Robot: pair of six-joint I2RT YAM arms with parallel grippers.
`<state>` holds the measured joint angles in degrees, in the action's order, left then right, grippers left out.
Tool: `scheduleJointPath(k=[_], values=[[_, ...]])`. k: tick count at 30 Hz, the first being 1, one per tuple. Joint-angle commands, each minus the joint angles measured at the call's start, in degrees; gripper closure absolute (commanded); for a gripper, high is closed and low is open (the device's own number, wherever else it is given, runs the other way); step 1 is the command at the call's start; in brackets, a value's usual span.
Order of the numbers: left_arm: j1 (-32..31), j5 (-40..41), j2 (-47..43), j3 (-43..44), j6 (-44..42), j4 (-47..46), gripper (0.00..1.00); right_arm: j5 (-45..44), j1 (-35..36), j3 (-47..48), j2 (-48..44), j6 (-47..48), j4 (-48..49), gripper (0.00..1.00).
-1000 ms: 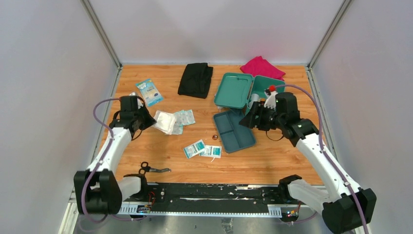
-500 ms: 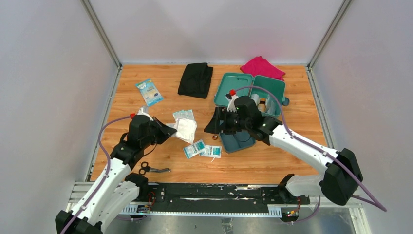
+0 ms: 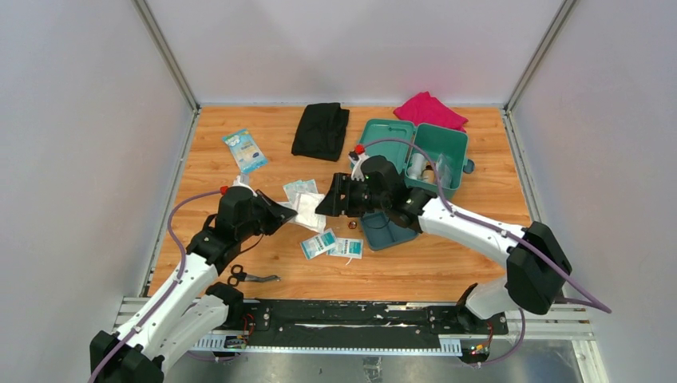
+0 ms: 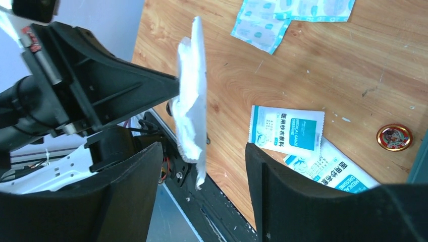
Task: Organize the medicine kit
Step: Pick up the medical item at the center of the board, then place the medical item at the medicine box.
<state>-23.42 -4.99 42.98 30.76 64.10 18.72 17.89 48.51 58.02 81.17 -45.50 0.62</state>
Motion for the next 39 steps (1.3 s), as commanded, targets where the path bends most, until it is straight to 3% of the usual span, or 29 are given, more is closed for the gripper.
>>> scheduleJointPath(k=[1, 7, 9, 10, 12, 15, 19, 20, 24, 29, 34, 39], values=[[-0.66, -0.71, -0.86, -0.19, 0.75, -2.02, 1.0, -0.28, 0.62, 1.89, 2.83, -1.71, 1.79, 0.37], [-0.66, -1.71, -1.61, -1.11, 0.15, -2.8, 1.0, 2.1, 0.79, 2.76, 4.08, -2.48, 4.36, 0.69], [-0.66, -2.01, -1.67, -1.16, -0.38, -3.05, 0.97, 1.07, 0.8, 2.51, 3.11, -1.96, 4.24, 0.85], [-0.66, -2.02, -1.66, -1.08, -0.67, -3.05, 0.89, 0.38, 0.8, 2.38, 2.66, -1.75, 3.68, 0.92], [-0.66, -2.0, -1.55, -0.84, -1.61, -2.93, 0.62, -1.22, 0.8, 2.14, 1.63, -1.34, 2.82, 1.0], [-0.66, -1.58, -0.89, 0.97, -4.13, -1.24, 0.34, -4.64, 0.62, 1.34, -0.89, -0.01, 0.81, 1.0], [-0.66, 1.37, -0.48, 4.6, -10.84, 5.41, 0.05, -10.97, -1.87, 1.16, -5.38, 3.95, -6.04, 1.0], [-0.66, 2.49, -0.33, 5.48, -12.6, 7.43, 0.02, -12.39, -3.67, 1.06, -6.92, 5.41, -7.55, 1.0], [-0.66, 4.79, 0.05, 7.67, -17.83, 11.77, 0.0, -17.11, -12.63, 2.49, -14.09, 10.77, -17.18, 1.0], [-0.66, 6.16, 0.57, 9.46, -22.09, 14.01, 0.0, -17.87, -29.18, 5.78, -18.33, 17.24, -26.89, 1.0], [-0.66, 10.06, 3.27, 14.68, -29.44, 18.68, 0.0, -16.67, -40.93, 10.34, -14.61, 21.79, -31.86, 1.0], [-0.66, 11.21, 6.2, 17.54, -34.25, 20.5, 0.0, -13.85, -44.72, 16.57, -5.38, 24.33, -33.86, 1.0]])
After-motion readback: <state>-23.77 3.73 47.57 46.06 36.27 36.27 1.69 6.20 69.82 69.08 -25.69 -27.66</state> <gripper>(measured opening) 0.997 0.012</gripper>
